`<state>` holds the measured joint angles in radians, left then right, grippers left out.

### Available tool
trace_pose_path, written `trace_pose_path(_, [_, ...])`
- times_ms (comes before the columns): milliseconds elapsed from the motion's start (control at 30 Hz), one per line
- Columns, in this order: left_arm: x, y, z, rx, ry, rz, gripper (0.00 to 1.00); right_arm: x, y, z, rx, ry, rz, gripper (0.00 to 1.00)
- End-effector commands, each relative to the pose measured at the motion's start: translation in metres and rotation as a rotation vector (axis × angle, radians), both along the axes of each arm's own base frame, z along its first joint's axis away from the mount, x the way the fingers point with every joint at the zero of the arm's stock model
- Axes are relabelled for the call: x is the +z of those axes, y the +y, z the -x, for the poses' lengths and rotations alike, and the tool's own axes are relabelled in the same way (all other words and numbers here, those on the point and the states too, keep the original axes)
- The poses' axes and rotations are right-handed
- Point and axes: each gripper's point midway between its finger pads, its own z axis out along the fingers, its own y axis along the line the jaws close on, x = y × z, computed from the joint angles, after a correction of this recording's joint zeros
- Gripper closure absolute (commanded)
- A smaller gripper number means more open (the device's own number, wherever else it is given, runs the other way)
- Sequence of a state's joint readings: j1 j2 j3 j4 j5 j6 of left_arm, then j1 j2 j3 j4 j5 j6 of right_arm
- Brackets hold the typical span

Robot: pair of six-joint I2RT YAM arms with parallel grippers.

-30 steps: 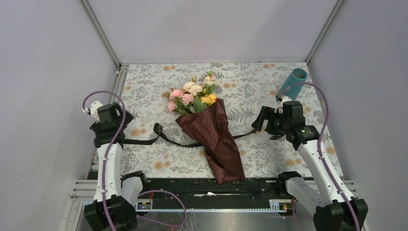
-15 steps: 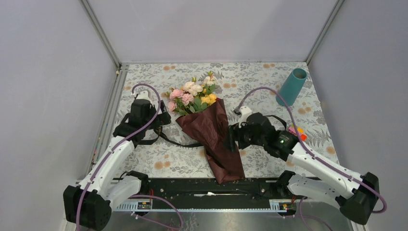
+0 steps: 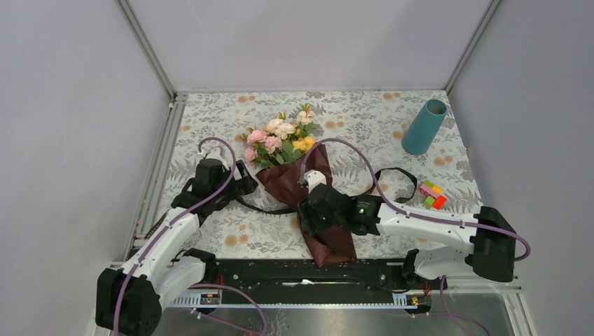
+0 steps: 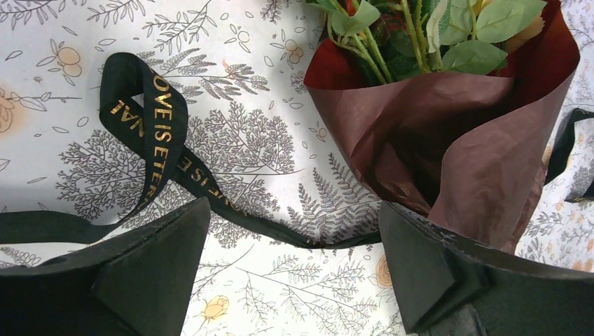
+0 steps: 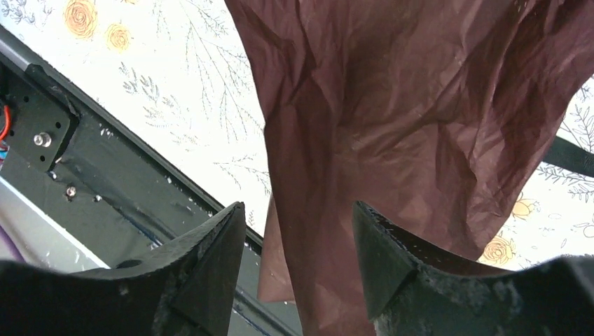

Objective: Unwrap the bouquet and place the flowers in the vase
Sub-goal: Unfold the wrapping paper at the center of the board.

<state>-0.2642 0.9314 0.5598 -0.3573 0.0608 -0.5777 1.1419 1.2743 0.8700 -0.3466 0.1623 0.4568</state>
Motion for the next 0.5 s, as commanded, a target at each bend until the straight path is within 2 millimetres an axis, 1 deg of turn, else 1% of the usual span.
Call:
trace_pose_path(0, [0.008,-0.010,-0.009,-0.015,-0.055,0.054,0.01,0.016,0.015,-0.015,-0.050,-0.102,0.018,0.38])
trace_pose_path(100, [0.005,-0.013,-0.011,-0.026,-0.044,0.064,0.01,0.014,0.020,-0.015,-0.040,-0.124,0.053,0.41])
trace_pose_path(233, [0.002,-0.020,-0.013,-0.036,-0.037,0.098,0.04,0.008,0.025,-0.016,-0.032,-0.142,0.096,0.49])
trace_pose_path(367, [-0.001,-0.022,-0.015,-0.038,-0.032,0.110,0.08,0.005,0.025,-0.018,-0.046,-0.146,0.111,0.66])
trace_pose_path(467, [-0.004,-0.019,-0.015,-0.035,-0.021,0.085,0.10,0.005,0.019,-0.021,-0.086,-0.157,0.120,0.78])
